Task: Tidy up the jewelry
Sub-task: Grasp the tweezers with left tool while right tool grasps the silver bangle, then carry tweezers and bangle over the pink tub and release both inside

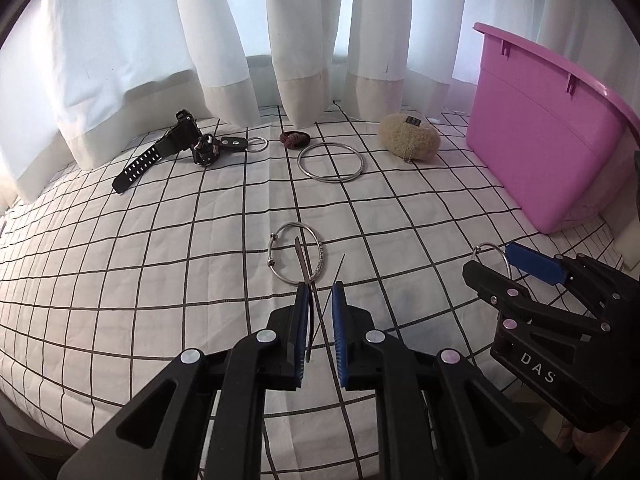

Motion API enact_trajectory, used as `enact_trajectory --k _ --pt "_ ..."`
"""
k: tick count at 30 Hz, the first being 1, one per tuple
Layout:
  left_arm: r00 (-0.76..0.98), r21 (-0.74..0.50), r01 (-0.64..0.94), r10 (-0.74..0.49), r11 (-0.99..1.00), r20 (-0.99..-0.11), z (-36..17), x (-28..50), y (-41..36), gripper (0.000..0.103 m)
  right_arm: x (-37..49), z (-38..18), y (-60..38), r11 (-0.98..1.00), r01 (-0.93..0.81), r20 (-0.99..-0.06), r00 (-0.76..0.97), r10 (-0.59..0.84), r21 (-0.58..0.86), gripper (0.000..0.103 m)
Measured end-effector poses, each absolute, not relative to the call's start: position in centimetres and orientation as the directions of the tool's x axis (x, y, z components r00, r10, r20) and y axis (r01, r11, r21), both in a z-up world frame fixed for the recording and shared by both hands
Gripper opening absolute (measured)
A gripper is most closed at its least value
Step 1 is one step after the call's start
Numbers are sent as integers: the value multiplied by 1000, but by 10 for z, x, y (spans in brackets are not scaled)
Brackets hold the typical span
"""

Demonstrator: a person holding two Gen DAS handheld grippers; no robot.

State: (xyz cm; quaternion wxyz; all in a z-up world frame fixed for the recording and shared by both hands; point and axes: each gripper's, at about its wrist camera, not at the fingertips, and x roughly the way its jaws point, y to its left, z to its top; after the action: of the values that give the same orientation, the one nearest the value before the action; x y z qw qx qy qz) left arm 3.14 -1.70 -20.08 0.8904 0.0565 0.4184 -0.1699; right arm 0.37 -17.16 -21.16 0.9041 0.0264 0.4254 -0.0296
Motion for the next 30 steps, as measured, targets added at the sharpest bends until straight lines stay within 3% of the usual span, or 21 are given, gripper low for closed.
enact_trajectory --k 9,17,30 --pt "647 -35 349 -268 936 -714 -119 49 11 12 11 -135 -152 995 68 -744 669 8 72 48" --pt "697 -24 405 -326 914 -639 -50 59 9 12 10 -47 -160 988 111 -634 773 -17 109 48" --pt "688 -92 535 -496 840 -530 25 66 -143 12 2 30 -316 973 215 -552 823 -132 89 48"
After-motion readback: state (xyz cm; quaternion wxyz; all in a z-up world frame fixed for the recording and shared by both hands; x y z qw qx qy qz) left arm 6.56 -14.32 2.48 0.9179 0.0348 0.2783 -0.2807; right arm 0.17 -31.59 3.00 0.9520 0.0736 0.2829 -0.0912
